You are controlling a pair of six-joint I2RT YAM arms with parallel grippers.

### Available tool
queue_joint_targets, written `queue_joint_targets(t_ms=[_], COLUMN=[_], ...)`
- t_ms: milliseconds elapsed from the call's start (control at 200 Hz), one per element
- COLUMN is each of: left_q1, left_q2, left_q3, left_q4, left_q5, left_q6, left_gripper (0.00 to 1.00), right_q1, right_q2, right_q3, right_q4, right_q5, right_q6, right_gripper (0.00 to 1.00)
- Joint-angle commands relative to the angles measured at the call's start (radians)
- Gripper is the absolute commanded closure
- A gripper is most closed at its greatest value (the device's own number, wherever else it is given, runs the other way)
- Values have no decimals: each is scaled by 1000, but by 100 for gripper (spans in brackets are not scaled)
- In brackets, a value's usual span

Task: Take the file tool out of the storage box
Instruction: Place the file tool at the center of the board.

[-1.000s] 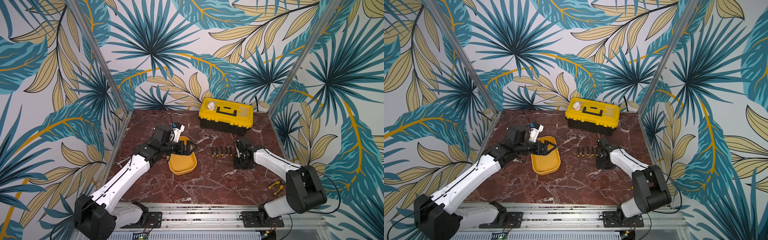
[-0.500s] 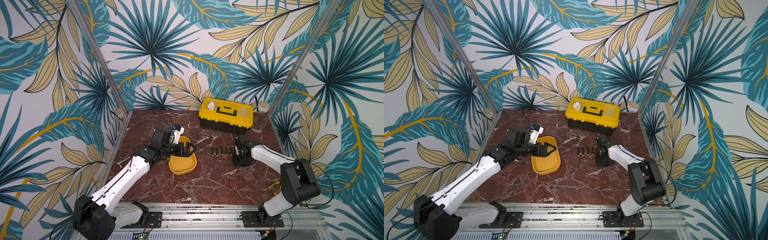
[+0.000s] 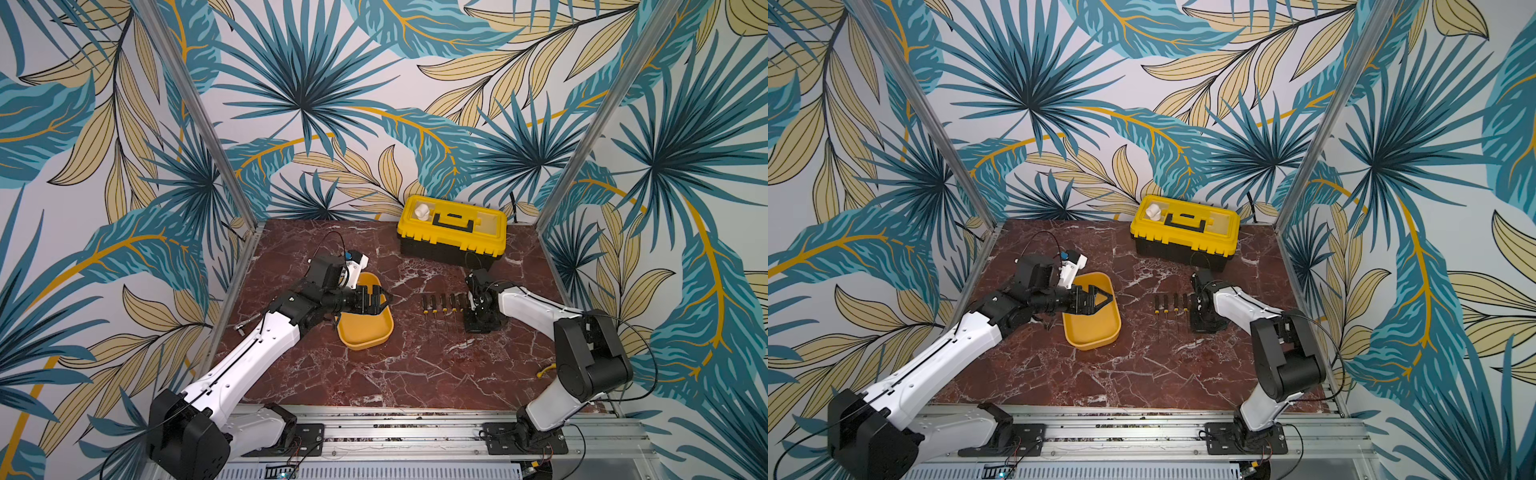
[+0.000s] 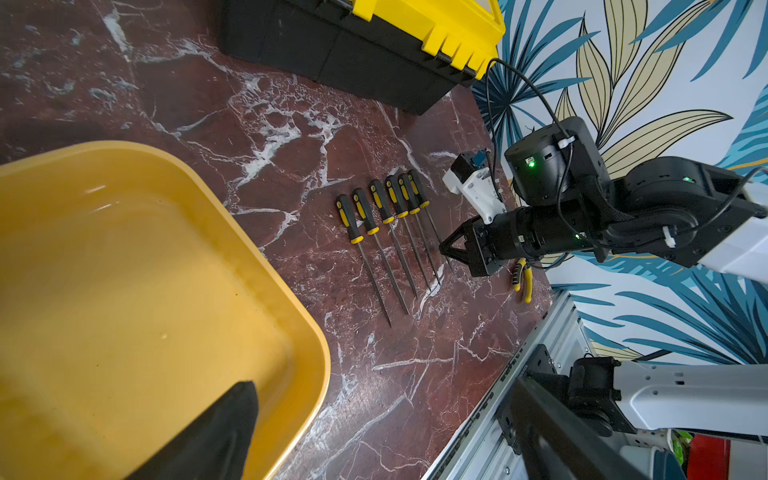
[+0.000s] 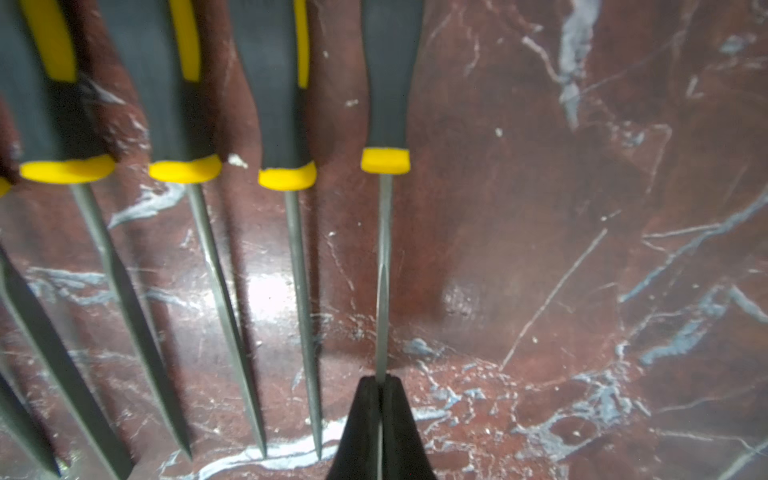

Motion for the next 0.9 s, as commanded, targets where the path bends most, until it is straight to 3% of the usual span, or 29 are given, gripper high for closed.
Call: queue_joint_targets(t_ms=[0, 185, 576, 711, 816, 896], left_q1=[-1, -3, -2, -3, -2, 1], left_q2=[-28, -37, -36, -38, -37, -37], left_q3=[-32, -36, -33, -29, -25, -24], left_q4=[12, 9, 4, -17, -34, -43], left_q5=[1, 1, -15, -23, -56, -92], left_q6=[-3, -5, -14, -4, 14, 23], left_gripper=[0, 0, 0, 0, 0, 0], right_q1=[-4, -4, -4, -4, -4, -4], right_q2=[24, 37, 33, -29, -111, -173], right_q3=[13, 23, 29, 61, 102, 128], right_q4=[-41, -47, -53, -88, -121, -139], right_q5=[11, 14, 14, -2, -23, -45], right_q6=[12, 9, 1, -1, -3, -6], right_gripper=[98, 96, 76, 68, 53, 20])
